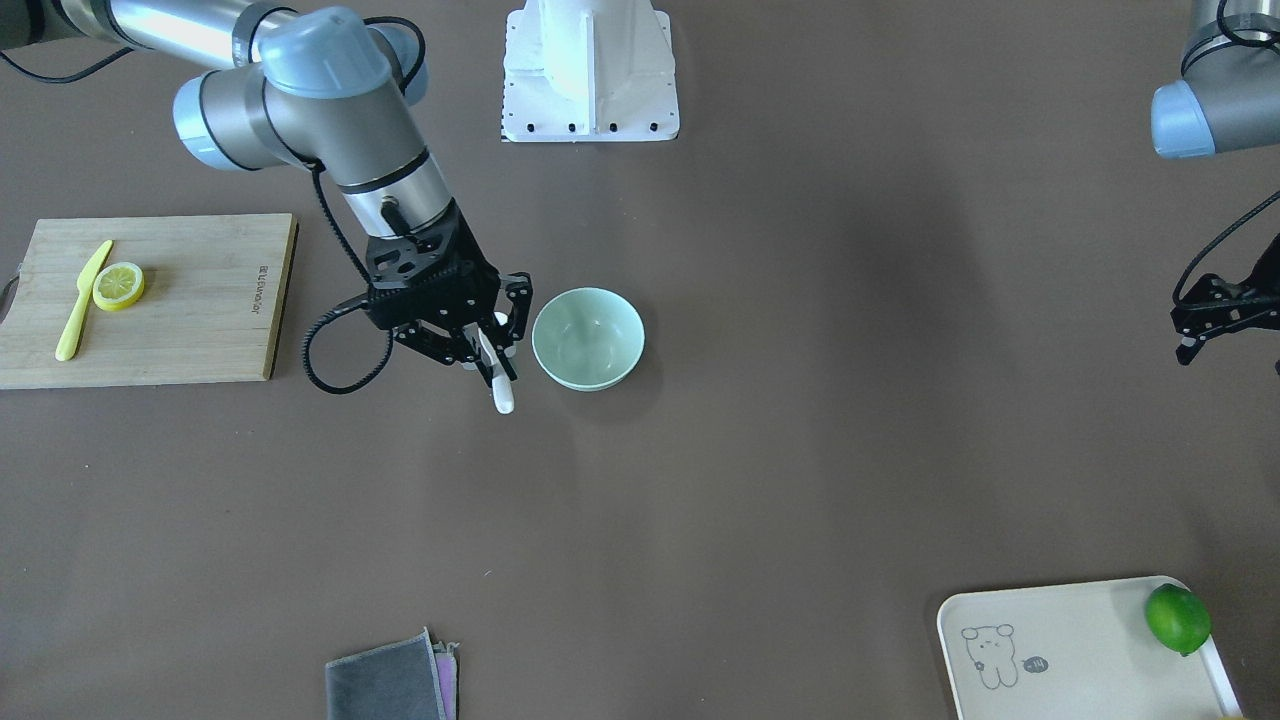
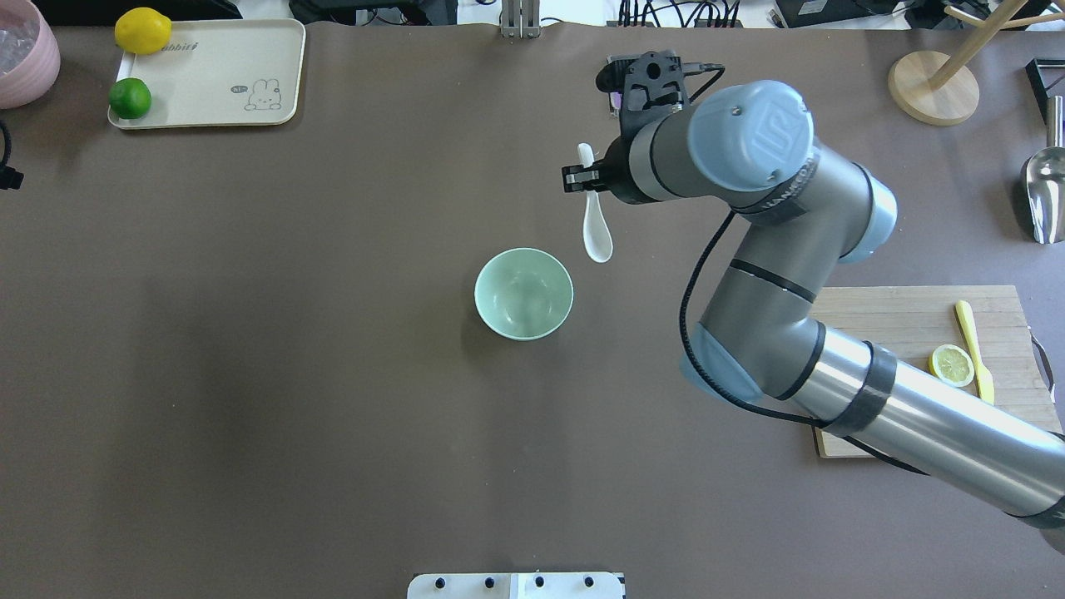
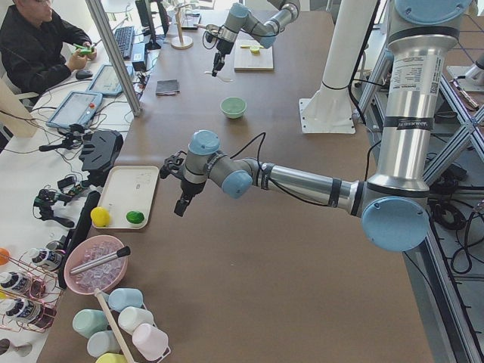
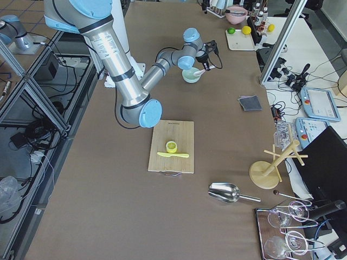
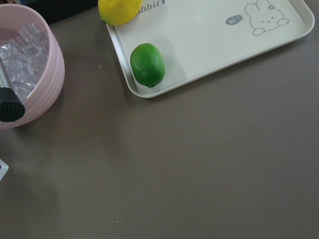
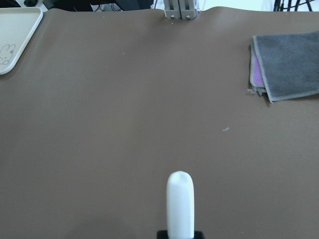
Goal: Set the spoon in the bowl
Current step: 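Lift the white spoon off the board with the right gripper toward the bowl, then lower the spoon into the bowl and open the right gripper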
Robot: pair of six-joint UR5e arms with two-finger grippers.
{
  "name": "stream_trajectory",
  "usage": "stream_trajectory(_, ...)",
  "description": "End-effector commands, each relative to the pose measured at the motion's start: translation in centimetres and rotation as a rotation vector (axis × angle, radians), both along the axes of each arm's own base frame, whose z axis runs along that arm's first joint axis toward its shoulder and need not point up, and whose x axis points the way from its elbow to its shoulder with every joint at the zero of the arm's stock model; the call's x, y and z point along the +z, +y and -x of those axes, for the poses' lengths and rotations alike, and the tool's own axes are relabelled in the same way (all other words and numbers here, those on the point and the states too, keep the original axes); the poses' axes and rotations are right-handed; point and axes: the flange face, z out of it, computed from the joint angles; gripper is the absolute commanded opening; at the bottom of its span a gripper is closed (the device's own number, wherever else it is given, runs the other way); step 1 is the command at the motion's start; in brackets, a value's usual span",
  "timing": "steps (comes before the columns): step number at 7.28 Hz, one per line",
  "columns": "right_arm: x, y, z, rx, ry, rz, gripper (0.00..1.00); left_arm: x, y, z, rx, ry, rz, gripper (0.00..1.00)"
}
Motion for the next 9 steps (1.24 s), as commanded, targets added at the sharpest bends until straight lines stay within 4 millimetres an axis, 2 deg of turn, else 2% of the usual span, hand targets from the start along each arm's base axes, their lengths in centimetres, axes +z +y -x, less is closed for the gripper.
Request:
stream_trajectory(1,-2.8,-1.5,4.7,0.017,0.020,-0.015,0.00,2.6,0.5,0.8,-0.010,-0.016,0.045,0.98)
stream_trajectory(2,-3.7,-1.9,5.7,0.015,0.022,-0.017,0.00,3.1,0.5,0.9,-0.011,-0.018,0.053,0.98)
stream_trajectory(3,-4.2,-0.9,6.9,0.011,0.025,-0.026,0.00,3.1,0.5,0.9,-0.011,-0.019,0.054,0.98)
stream_trajectory(5,-3.6,1.8,9.7,0.006,0.044,-0.043,0.00,3.1,0.3,2.7,-0.045,-0.016,0.056,0.98)
stream_trajectory(7,-2.9,2.4,10.3,0.011,0.058,-0.046,0.00,3.2,0.5,2.7,-0.045,-0.017,0.057,0.98)
stream_trajectory(9,-0.8,2.7,10.5,0.006,0.081,-0.033,0.00,2.8,0.6,2.8,-0.046,-0.010,0.052,0.98)
